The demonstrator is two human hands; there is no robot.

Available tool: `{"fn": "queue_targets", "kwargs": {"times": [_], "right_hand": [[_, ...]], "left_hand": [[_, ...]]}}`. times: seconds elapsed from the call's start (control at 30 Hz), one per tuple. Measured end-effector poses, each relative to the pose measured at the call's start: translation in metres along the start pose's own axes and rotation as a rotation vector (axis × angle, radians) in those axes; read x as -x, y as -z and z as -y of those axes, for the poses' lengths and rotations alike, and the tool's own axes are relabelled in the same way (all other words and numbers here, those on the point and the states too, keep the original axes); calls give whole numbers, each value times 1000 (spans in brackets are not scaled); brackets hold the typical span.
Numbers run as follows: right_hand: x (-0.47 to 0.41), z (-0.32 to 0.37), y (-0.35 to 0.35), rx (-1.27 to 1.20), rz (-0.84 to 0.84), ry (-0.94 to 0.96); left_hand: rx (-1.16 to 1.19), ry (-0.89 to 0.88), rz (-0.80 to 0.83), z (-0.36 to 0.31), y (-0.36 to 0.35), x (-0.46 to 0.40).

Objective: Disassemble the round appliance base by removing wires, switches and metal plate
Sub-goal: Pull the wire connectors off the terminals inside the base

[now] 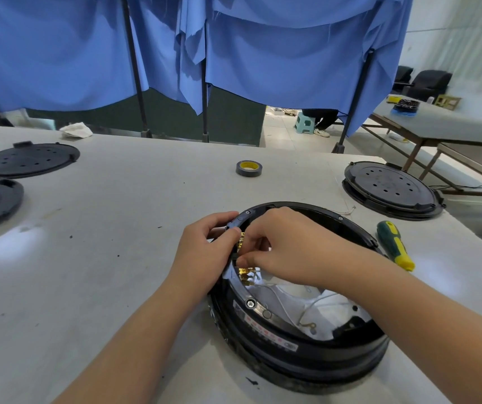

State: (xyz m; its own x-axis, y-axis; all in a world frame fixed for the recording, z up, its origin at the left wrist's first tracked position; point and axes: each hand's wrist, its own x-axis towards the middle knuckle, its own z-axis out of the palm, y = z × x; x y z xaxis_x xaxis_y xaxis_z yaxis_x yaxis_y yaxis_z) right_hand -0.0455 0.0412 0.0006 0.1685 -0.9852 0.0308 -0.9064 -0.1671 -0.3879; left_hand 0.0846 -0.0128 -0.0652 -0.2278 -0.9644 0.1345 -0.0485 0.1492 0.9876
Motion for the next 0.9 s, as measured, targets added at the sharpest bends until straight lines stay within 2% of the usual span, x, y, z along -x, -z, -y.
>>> {"fn": "queue_targets", "kwargs": {"times": [0.3,0.53,0.73,0.9], "right_hand": [[3,1,-4,2,-46,-11],[2,0,0,-13,-8,16],[5,1,-4,19,-75,-8],[5,0,-2,2,-35,2]], "left_hand": [[6,0,-3,-1,-1,0],[-11,-4,-1,-2,-1,1],[-8,-9,1,-1,-1,1],[-1,-12,-2,-1,-2,0]]}}
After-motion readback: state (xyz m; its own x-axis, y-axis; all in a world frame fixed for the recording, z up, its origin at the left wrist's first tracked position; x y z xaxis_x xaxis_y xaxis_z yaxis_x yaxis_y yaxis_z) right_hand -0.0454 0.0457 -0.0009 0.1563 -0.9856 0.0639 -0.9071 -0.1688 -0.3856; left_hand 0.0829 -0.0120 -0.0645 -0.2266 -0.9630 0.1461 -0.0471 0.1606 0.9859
